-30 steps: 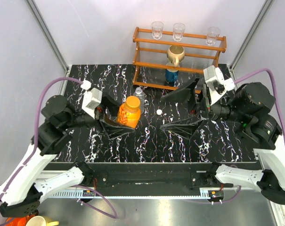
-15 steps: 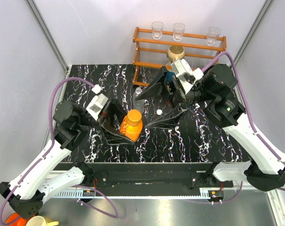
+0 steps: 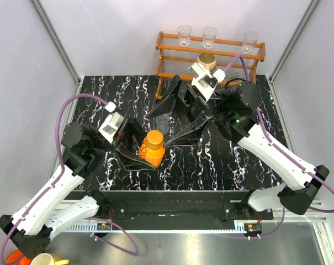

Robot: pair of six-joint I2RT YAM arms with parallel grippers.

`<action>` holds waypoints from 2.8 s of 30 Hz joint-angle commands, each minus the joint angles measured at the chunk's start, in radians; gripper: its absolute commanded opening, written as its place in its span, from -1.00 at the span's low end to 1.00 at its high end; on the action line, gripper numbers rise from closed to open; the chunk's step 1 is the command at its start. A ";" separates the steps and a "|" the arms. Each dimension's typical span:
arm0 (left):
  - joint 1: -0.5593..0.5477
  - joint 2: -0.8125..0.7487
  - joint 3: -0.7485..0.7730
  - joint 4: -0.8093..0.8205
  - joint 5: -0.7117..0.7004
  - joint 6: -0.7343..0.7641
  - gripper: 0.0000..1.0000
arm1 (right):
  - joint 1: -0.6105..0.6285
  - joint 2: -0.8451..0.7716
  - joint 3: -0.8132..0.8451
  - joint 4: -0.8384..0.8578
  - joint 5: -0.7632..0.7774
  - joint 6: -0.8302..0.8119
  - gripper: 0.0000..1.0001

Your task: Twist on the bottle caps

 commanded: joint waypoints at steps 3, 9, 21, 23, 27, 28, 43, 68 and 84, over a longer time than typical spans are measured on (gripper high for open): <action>0.017 0.003 0.006 0.072 -0.052 0.000 -0.35 | 0.025 -0.006 0.020 0.062 -0.017 0.029 0.94; 0.037 0.011 0.008 0.055 -0.108 -0.007 -0.38 | 0.048 -0.021 0.020 -0.025 0.003 -0.040 0.83; 0.067 0.009 0.015 0.011 -0.159 0.000 -0.39 | 0.062 -0.065 -0.012 -0.073 0.046 -0.094 0.50; 0.069 0.008 0.015 0.006 -0.162 0.005 -0.39 | 0.062 -0.069 -0.011 -0.074 0.046 -0.096 0.41; 0.073 0.005 0.018 0.001 -0.170 0.007 -0.38 | 0.062 -0.067 -0.017 -0.081 0.057 -0.094 0.11; 0.072 0.001 0.018 -0.002 -0.174 0.010 -0.38 | 0.062 -0.067 -0.025 -0.081 0.060 -0.094 0.05; 0.109 -0.028 0.107 -0.267 -0.401 0.252 -0.37 | 0.064 -0.076 -0.003 -0.428 0.267 -0.276 -0.56; 0.118 -0.068 0.140 -0.571 -0.985 0.470 -0.36 | 0.418 0.099 0.281 -0.809 1.509 -0.373 0.48; 0.127 -0.058 -0.006 0.062 -0.080 0.007 -0.22 | 0.185 -0.197 0.109 -0.788 0.807 -0.384 0.99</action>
